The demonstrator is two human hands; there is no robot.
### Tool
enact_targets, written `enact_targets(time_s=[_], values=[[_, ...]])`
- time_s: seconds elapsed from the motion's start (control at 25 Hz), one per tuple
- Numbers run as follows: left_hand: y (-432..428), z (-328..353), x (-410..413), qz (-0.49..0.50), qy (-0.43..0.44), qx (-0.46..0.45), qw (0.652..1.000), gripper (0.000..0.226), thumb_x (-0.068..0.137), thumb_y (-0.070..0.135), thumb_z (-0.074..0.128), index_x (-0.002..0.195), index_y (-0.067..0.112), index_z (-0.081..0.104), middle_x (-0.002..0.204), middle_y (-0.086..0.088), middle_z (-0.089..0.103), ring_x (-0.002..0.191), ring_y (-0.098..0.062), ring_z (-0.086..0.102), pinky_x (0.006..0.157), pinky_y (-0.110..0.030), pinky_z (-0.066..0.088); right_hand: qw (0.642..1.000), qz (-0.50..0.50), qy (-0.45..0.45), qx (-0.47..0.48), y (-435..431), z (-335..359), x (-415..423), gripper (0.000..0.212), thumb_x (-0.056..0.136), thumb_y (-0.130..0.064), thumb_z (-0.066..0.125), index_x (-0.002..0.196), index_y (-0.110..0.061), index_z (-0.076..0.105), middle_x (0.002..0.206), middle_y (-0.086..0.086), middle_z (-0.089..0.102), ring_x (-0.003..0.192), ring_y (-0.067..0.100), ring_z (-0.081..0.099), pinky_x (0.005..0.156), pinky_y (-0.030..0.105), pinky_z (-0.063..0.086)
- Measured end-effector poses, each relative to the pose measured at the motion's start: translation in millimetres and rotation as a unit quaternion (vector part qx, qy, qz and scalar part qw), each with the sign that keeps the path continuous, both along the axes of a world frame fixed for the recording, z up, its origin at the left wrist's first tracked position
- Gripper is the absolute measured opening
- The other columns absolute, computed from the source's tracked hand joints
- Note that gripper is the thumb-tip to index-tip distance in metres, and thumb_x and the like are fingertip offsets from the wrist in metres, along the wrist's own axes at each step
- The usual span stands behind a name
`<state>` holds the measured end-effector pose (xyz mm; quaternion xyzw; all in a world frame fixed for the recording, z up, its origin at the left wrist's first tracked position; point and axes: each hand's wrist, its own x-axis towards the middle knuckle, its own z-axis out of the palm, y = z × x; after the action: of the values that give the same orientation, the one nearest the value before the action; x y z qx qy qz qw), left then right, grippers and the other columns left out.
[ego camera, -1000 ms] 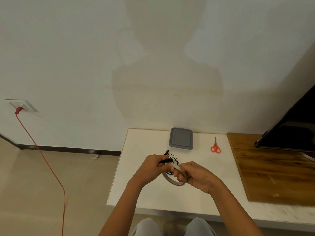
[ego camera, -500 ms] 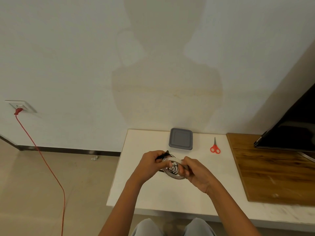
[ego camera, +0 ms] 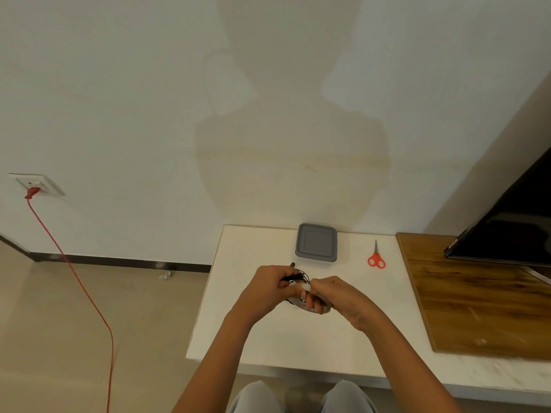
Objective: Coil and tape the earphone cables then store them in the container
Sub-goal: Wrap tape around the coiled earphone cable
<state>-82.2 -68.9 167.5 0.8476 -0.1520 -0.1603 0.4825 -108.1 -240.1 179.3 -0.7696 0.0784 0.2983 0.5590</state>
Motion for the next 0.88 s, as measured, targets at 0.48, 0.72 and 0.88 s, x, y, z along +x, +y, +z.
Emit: enact_targets(time_s=[0.48, 0.72, 0.88], values=[[13.0, -6.7, 0.6, 0.077, 0.035, -0.084, 0.993, 0.014, 0.083, 0.024, 0.072, 0.091, 0.013, 0.074, 0.057, -0.002, 0.046, 0.054, -0.007, 0.032, 0.054, -0.016, 0.03, 0.974, -0.04, -0.064, 0.215, -10.0, -9.2, -8.1, 0.034, 0.084, -0.016, 0.039, 0.066, -0.007, 0.067, 0.05, 0.003, 0.04, 0.06, 0.015, 0.037, 0.081, 0.035, 0.037], [12.8, -5.3, -4.0, 0.067, 0.042, -0.081, 0.994, 0.013, 0.08, 0.023, 0.073, 0.09, 0.015, 0.074, 0.067, -0.012, 0.067, 0.062, -0.007, 0.051, 0.064, -0.017, 0.043, 0.991, -0.009, -0.077, 0.105, -9.6, -6.0, -2.0, 0.05, 0.096, -0.016, 0.031, 0.055, -0.013, 0.061, 0.054, 0.0, 0.053, 0.069, 0.021, 0.045, 0.081, 0.034, 0.04], [11.0, 1.9, -2.0, 0.054, 0.026, -0.065, 0.996, 0.015, 0.081, 0.01, 0.073, 0.096, 0.006, 0.072, 0.043, 0.018, 0.051, 0.045, 0.004, 0.046, 0.05, -0.003, 0.034, 0.994, -0.026, -0.04, 0.1, -6.4, -0.6, 2.4, 0.048, 0.096, -0.015, 0.03, 0.058, -0.01, 0.06, 0.049, -0.003, 0.051, 0.066, 0.016, 0.043, 0.085, 0.033, 0.041]])
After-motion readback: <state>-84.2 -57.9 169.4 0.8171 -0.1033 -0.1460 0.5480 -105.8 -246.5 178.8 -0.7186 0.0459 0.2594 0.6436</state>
